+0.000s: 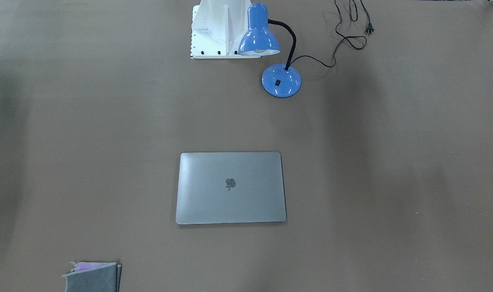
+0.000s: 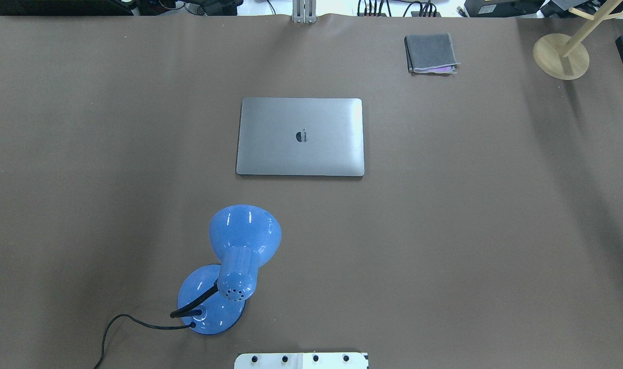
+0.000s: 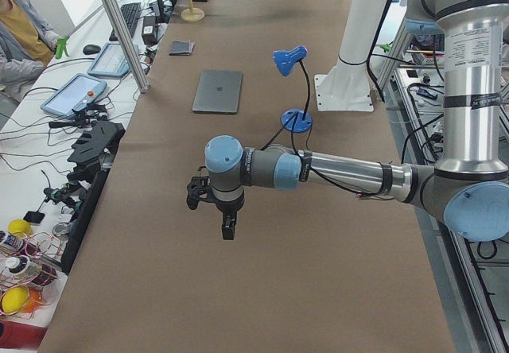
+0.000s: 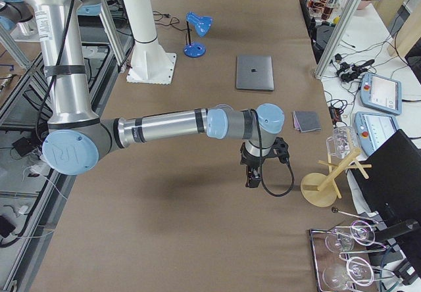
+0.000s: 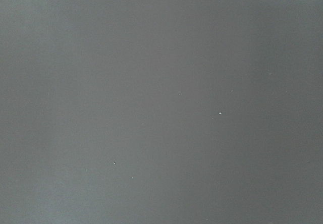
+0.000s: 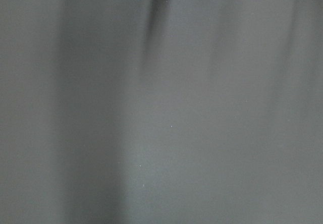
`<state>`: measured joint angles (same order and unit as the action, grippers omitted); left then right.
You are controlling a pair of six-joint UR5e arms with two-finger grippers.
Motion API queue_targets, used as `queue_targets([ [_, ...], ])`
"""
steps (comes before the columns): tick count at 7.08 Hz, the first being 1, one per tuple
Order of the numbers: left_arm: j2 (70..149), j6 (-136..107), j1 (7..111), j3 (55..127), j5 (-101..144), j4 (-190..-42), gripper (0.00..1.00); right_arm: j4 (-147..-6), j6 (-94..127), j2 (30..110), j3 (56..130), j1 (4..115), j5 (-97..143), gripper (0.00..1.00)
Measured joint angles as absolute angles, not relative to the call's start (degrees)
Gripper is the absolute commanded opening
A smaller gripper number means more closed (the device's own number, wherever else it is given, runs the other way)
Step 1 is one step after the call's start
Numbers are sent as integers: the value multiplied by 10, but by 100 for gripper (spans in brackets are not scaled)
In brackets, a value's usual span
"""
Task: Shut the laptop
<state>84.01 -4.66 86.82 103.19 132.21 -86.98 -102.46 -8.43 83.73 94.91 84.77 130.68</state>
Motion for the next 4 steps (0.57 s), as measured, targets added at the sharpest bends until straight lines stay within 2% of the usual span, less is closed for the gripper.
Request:
queue_targets([
  [4,828,26,878,1029,1278,-865,98,-1058,-74,814,953,843,1312,100],
])
